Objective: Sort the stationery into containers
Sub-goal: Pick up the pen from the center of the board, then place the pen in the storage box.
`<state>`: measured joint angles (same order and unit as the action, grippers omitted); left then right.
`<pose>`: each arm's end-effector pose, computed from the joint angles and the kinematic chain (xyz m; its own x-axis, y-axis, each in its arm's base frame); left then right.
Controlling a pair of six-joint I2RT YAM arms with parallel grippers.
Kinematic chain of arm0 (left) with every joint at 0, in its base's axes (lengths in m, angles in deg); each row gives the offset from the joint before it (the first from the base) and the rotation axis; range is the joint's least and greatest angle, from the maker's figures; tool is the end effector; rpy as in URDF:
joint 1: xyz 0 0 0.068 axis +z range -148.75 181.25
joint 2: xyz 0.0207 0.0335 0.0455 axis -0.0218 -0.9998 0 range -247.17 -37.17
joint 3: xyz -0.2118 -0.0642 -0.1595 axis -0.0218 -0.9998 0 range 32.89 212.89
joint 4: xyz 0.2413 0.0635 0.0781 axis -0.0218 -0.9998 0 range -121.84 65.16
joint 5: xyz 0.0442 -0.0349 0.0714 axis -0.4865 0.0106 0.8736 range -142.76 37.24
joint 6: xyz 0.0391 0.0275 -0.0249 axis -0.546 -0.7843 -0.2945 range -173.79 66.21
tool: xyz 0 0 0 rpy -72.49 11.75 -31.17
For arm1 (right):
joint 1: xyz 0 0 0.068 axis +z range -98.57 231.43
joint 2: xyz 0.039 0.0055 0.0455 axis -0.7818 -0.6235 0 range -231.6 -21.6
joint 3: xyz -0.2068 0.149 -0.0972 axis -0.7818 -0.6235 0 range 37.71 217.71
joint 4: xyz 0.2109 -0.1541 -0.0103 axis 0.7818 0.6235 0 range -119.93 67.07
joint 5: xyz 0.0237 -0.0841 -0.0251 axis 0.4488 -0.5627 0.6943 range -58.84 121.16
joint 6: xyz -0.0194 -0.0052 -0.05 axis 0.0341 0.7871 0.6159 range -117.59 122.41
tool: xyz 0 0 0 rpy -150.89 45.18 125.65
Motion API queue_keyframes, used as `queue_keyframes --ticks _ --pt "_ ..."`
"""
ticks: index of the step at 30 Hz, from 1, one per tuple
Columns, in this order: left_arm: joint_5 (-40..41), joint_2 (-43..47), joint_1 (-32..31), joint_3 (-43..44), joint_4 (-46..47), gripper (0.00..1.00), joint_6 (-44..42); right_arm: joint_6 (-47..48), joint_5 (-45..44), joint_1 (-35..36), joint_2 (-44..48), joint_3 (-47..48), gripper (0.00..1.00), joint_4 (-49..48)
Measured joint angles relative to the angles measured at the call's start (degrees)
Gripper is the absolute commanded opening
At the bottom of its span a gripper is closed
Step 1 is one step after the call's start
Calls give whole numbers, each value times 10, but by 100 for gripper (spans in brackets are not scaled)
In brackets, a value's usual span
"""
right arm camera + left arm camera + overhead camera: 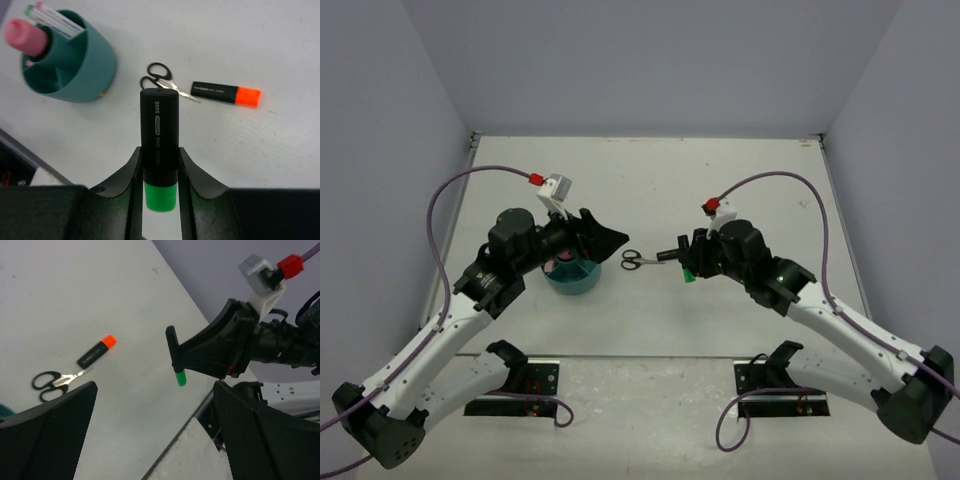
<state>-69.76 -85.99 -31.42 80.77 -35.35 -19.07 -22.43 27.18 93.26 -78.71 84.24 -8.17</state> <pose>0.1611 -0.1157 0.3467 -0.5688 -0.2822 -0.7726 0.5275 0.5955 -0.6059 0.1662 0.1455 0.2907 -0.6227 0.0050 -0.7824 -0.3967 0.8599 0.3212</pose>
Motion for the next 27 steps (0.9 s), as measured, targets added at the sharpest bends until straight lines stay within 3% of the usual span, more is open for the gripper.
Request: queue_keyframes --ticks 5,12,14,16,19,21,23,27 --pt "-10 -61 -78 -16 78 94 49 -8 12 33 91 -18 0 -49" --pt "1 -110 -125 -16 158 78 91 -13 15 95 103 -20 0 -73" --pt "6 -126 -128 -16 176 66 99 -13 10 108 100 -20 0 -77" --pt "10 -142 -129 -16 187 62 107 -13 4 118 96 -20 0 -80" --pt "18 -161 -133 -16 194 46 112 -13 0 134 83 -20 0 -82" --pt "24 -166 -135 -16 195 28 114 -12 -2 143 74 -19 0 -84" --pt "26 -166 -135 -16 196 1 115 -12 -4 150 67 -18 0 -88" --pt "32 -166 -135 -14 199 0 112 -10 -12 154 57 -16 3 -93"
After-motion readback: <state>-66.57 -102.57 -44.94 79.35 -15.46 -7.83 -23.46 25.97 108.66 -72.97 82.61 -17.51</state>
